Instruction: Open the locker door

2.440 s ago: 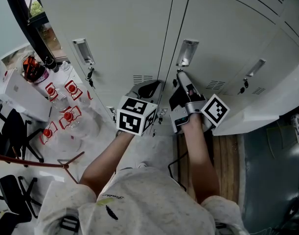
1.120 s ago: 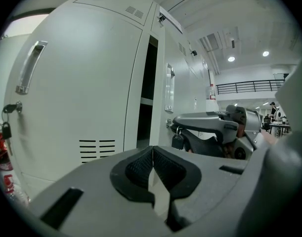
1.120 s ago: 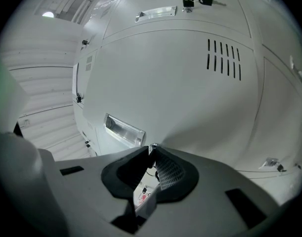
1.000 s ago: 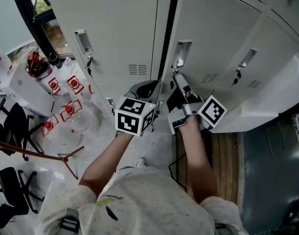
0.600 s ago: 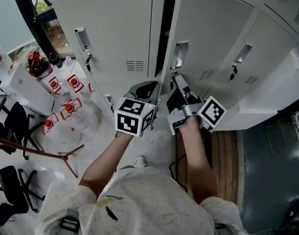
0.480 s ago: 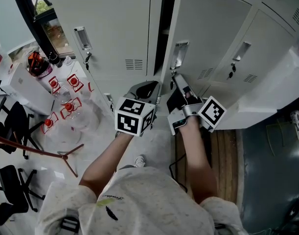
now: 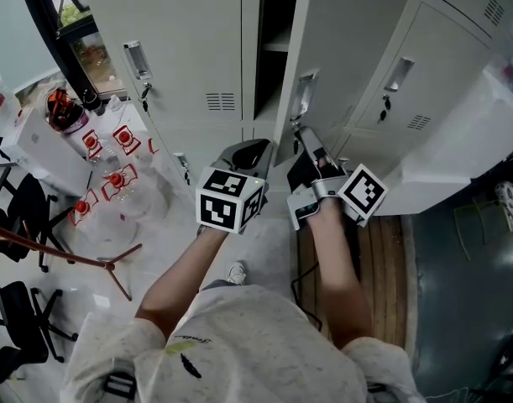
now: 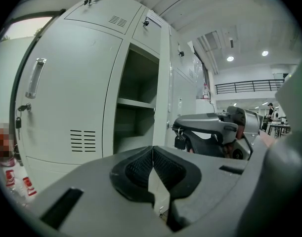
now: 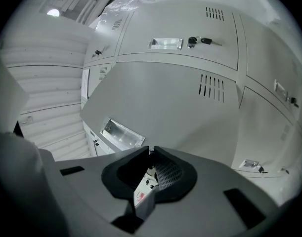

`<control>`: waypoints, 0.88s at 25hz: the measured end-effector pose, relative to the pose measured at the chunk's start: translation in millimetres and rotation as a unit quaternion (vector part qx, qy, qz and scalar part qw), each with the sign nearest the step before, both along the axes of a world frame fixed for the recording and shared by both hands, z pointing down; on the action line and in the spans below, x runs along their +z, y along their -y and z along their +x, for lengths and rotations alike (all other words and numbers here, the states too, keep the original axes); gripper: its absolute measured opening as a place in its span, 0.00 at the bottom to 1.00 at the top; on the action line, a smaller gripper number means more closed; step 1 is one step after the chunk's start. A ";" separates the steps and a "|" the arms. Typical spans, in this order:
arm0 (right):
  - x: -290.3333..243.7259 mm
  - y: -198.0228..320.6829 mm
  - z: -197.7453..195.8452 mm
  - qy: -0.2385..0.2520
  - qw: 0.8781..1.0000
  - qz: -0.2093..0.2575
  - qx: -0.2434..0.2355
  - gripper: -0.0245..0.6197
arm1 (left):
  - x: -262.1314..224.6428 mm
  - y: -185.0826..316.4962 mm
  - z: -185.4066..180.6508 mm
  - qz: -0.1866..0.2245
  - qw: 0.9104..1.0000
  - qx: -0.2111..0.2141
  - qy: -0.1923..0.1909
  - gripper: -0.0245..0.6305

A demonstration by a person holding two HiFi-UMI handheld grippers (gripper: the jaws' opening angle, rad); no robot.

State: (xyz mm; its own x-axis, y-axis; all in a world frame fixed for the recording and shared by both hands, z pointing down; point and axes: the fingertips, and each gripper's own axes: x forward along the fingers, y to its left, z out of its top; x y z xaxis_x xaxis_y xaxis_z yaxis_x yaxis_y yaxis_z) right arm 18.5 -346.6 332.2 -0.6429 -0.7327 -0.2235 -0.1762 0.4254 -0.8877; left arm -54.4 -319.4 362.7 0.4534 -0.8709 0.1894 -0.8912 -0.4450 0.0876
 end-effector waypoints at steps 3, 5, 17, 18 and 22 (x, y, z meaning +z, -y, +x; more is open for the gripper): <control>0.6 -7.7 11.6 0.002 1.000 0.000 0.005 0.08 | 1.4 -10.0 9.6 -0.003 1.000 0.004 0.003 0.05; 1.2 -12.5 20.3 0.001 1.000 -0.001 0.009 0.08 | 1.5 -17.0 15.9 -0.003 1.000 0.006 0.005 0.05; 0.8 -38.0 80.8 0.009 0.999 0.000 0.043 0.07 | 2.6 -55.3 63.9 -0.003 0.999 0.028 0.016 0.05; 1.1 -39.9 86.2 0.010 0.999 0.000 0.046 0.07 | 2.8 -58.0 67.8 -0.003 0.999 0.030 0.017 0.05; 1.5 -44.1 109.1 0.013 0.998 -0.002 0.059 0.07 | 1.0 -65.3 86.2 0.000 0.999 0.041 0.017 0.05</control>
State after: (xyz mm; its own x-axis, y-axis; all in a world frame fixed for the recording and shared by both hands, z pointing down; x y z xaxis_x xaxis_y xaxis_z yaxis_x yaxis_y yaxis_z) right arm 127.7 -302.5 333.7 -0.5462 -0.8036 -0.2363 -0.2020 0.4001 -0.8939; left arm 31.9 -254.2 363.7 0.5162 -0.8311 0.2069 -0.8544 -0.5163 0.0577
